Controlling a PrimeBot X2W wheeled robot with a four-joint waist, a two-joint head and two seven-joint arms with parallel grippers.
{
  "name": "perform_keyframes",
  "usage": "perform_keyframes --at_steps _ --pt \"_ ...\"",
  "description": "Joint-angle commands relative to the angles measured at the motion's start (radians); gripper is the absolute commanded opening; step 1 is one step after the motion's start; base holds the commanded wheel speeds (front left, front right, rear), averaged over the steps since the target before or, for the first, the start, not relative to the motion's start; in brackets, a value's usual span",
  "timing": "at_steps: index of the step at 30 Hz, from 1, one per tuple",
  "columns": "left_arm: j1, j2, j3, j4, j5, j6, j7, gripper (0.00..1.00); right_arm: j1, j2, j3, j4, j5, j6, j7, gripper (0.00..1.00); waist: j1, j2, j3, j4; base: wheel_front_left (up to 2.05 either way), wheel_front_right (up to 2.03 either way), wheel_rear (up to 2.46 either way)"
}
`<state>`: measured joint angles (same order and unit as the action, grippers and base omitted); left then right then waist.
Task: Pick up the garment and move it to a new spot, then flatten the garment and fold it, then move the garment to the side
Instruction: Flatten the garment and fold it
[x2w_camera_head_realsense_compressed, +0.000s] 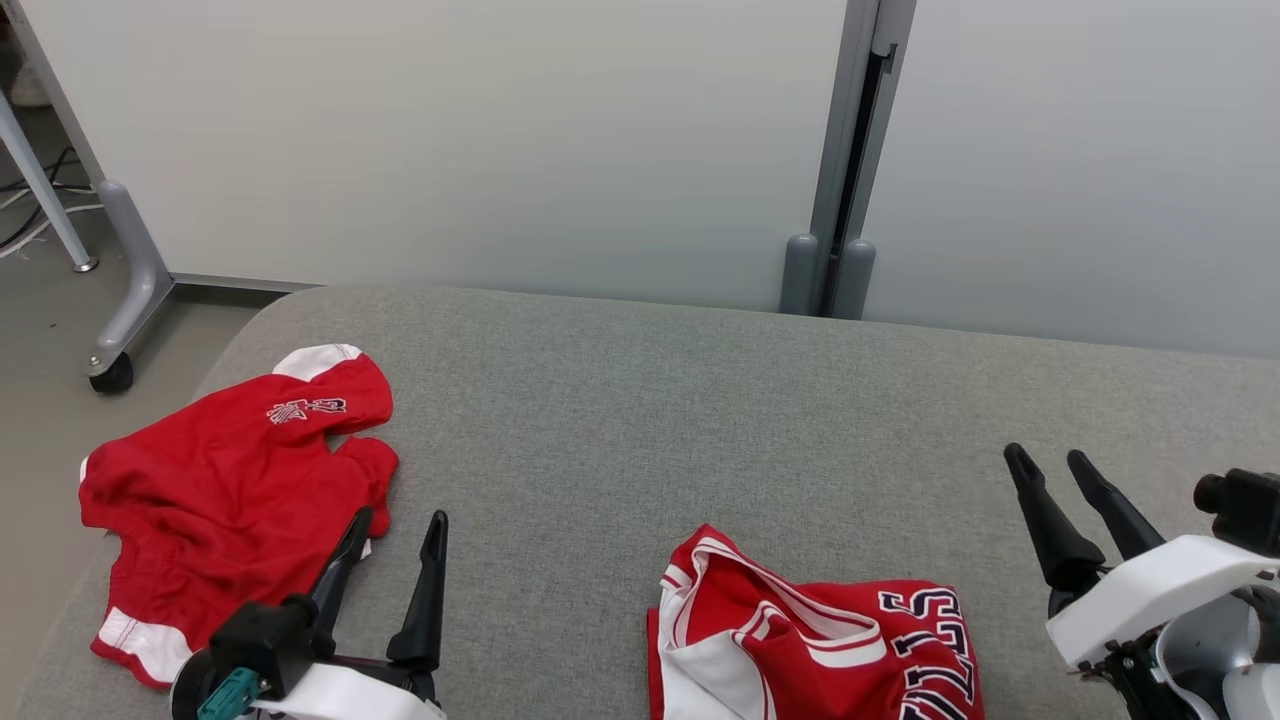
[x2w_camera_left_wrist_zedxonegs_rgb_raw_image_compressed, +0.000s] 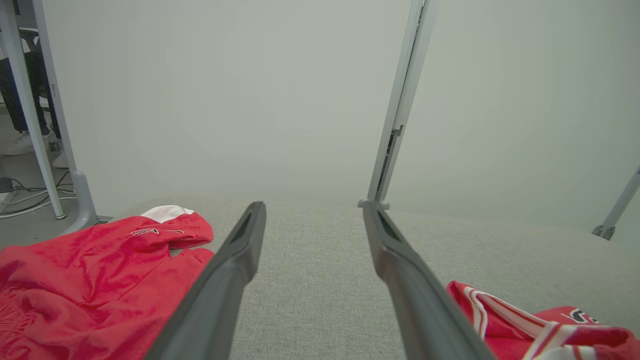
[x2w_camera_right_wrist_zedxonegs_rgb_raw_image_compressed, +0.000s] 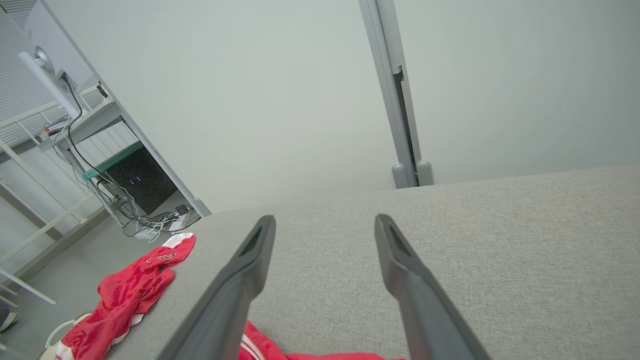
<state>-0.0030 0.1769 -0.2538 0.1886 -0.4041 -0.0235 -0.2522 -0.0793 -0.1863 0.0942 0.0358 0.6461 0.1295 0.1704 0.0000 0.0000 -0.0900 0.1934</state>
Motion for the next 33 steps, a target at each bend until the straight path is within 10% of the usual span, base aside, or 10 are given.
perform_keyframes --at_steps 1,7,11,33 --pt "0.005 0.005 0.006 -0.002 -0.001 0.002 -0.006 1.00 0.020 0.013 -0.028 0.017 -0.022 0.002 -0.015 1.00 0.0000 0.0000 0.002 -0.003 0.00 0.00 0.00" --pt "-0.005 0.001 -0.003 0.000 0.004 -0.003 -0.008 1.00 0.032 0.051 -0.061 0.134 -0.068 0.002 -0.005 1.00 0.0000 0.0000 0.008 0.000 0.00 0.00 0.00" --pt "-0.013 0.007 -0.006 0.005 0.003 -0.009 -0.008 1.00 0.012 0.077 -0.049 0.230 -0.079 0.002 0.016 0.00 0.0000 0.0000 0.010 0.013 0.00 0.00 0.00" --pt "-0.022 0.020 -0.022 0.013 -0.009 -0.001 -0.001 1.00 -0.047 0.133 0.474 0.391 0.195 0.002 0.028 0.00 0.0000 0.0000 0.011 0.098 0.00 0.00 0.00"
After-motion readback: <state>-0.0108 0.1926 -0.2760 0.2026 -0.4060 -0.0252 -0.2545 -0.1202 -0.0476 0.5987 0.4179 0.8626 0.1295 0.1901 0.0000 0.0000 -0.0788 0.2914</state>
